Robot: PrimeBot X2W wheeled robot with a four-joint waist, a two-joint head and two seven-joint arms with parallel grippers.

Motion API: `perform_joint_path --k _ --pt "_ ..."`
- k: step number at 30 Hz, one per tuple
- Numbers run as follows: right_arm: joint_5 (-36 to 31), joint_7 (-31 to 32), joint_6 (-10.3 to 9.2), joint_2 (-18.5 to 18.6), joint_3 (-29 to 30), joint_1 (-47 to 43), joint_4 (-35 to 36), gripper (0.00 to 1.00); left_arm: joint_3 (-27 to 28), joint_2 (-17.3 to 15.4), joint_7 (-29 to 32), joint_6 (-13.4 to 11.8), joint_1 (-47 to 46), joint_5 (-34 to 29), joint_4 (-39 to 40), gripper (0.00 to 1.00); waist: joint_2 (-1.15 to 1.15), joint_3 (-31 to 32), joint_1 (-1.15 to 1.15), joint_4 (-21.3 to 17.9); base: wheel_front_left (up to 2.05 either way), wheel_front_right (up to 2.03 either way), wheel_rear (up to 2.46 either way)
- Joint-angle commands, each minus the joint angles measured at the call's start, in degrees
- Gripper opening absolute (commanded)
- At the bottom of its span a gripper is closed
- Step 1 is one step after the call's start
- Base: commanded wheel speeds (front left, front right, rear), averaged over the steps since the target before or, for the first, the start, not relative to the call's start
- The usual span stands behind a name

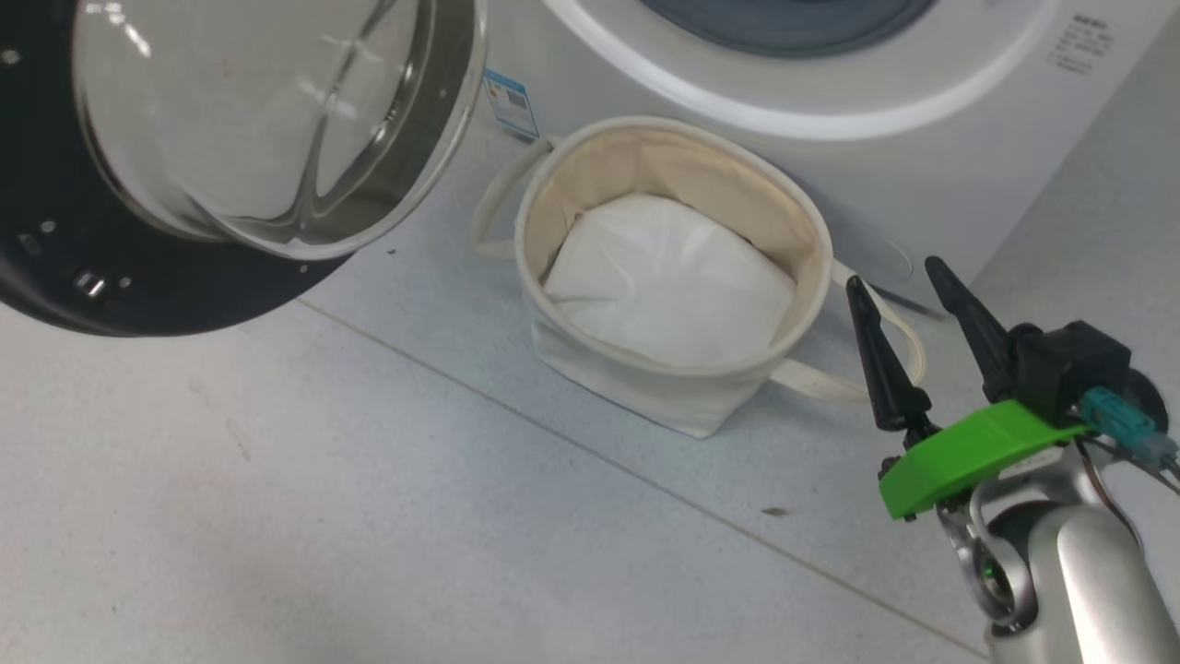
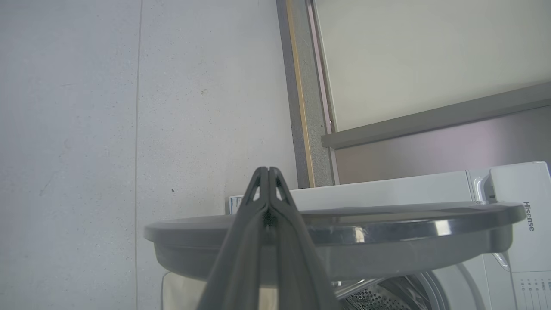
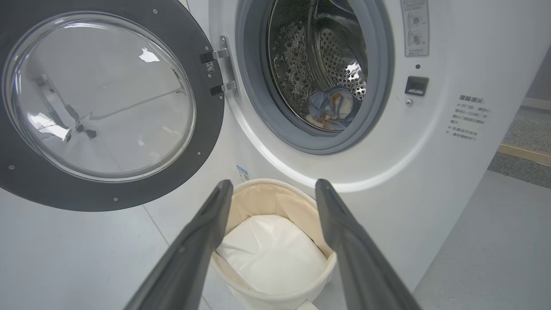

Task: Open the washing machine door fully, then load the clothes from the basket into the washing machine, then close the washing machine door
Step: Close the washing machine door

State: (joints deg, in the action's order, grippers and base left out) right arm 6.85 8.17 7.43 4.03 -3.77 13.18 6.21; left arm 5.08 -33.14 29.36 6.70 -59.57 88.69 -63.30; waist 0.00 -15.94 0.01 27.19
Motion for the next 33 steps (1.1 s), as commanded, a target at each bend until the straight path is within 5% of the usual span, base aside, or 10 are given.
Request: perform_joint_path --k 1,17,33 --pt "-0.7 0.7 0.06 -0.1 -1.5 2.1 2.9 1.0 1.2 -4.7 0.3 0.7 -2.5 0.0 0.8 0.0 0.0 -1.8 -0.01 -1.0 0.0 0.0 0.0" --pt "-1.6 1.6 0.06 0.1 -1.3 2.1 5.0 1.0 -0.7 -4.9 5.6 0.8 0.3 -0.4 6.5 0.0 0.0 -2.9 -0.01 -3.4 0.0 0.0 0.0" --pt "2.1 -3.3 0.06 -0.7 -0.5 -1.6 0.7 1.0 -6.3 3.9 16.0 0.8 15.1 1.2 28.4 0.0 0.0 6.1 -0.01 -3.3 0.0 0.0 0.0"
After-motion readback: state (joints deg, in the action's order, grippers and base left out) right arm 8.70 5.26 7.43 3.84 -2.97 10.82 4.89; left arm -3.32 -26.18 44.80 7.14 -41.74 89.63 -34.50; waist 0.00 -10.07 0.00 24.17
